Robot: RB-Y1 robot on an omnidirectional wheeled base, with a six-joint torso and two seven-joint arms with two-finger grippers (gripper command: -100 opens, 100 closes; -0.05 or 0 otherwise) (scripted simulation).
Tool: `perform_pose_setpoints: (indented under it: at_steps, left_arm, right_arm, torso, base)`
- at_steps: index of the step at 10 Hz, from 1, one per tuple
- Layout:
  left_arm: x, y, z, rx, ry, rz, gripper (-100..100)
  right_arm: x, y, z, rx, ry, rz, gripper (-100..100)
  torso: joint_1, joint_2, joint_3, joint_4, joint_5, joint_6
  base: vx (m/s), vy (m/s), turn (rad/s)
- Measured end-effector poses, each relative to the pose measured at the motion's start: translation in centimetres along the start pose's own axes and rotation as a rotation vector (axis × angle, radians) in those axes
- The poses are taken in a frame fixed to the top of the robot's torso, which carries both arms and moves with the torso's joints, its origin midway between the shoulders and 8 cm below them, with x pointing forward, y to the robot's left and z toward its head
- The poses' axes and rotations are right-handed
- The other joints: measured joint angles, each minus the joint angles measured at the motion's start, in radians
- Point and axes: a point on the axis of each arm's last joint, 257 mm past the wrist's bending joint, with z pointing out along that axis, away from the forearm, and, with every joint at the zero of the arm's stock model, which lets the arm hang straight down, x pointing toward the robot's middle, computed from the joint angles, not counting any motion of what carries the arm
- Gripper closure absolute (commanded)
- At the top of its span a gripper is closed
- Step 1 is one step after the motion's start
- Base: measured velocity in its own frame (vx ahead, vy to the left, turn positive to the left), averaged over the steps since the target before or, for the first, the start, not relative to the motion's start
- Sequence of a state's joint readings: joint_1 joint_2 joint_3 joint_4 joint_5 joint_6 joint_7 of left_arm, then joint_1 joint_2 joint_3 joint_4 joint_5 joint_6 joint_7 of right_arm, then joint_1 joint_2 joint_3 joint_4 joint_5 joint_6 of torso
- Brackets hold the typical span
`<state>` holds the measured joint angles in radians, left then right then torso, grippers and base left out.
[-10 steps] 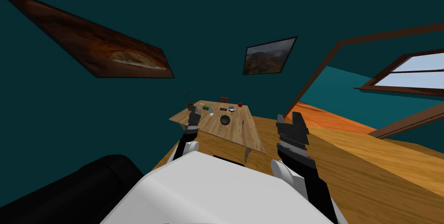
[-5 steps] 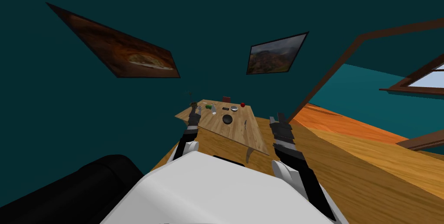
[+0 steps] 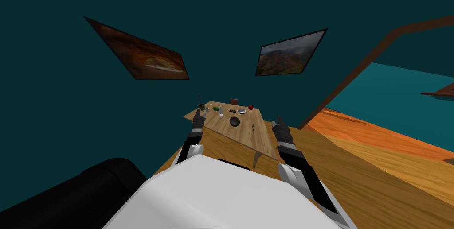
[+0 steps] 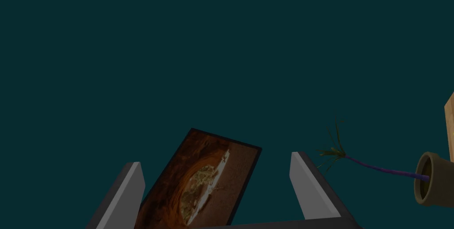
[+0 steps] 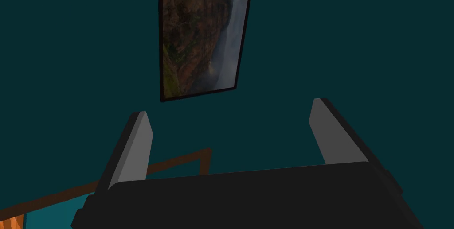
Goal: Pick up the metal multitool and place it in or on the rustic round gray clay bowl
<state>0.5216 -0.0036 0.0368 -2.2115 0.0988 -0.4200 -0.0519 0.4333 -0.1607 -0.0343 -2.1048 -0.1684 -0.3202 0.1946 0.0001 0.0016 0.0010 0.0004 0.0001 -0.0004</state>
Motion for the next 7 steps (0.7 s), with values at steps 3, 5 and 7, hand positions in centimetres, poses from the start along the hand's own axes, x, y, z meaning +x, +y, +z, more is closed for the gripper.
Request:
perform_pose_setpoints:
  at_steps: [3, 5, 7]
  left_arm:
    - [0.0, 0.0, 0.0, 0.000, 0.000, 0.000, 0]
    - [0.0, 0.0, 0.0, 0.000, 0.000, 0.000, 0]
    - [0.0, 0.0, 0.0, 0.000, 0.000, 0.000, 0]
  right_arm:
    - [1.1, -3.5, 0.0, 0.091, 0.040, -0.014, -100]
    - [2.1, -6.3, -0.2, 0.170, 0.081, -0.032, -100]
    - [2.4, -9.0, -0.5, 0.244, 0.113, -0.049, -100]
  torso:
    - [0.000, 0.000, 0.000, 0.000, 0.000, 0.001]
    - [0.000, 0.000, 0.000, 0.000, 0.000, 0.000]
    - [0.000, 0.000, 0.000, 0.000, 0.000, 0.000]
  base:
    - [-0.026, 0.008, 0.113]
    - [-0.031, 0.010, 0.155]
    - [-0.032, 0.009, 0.203]
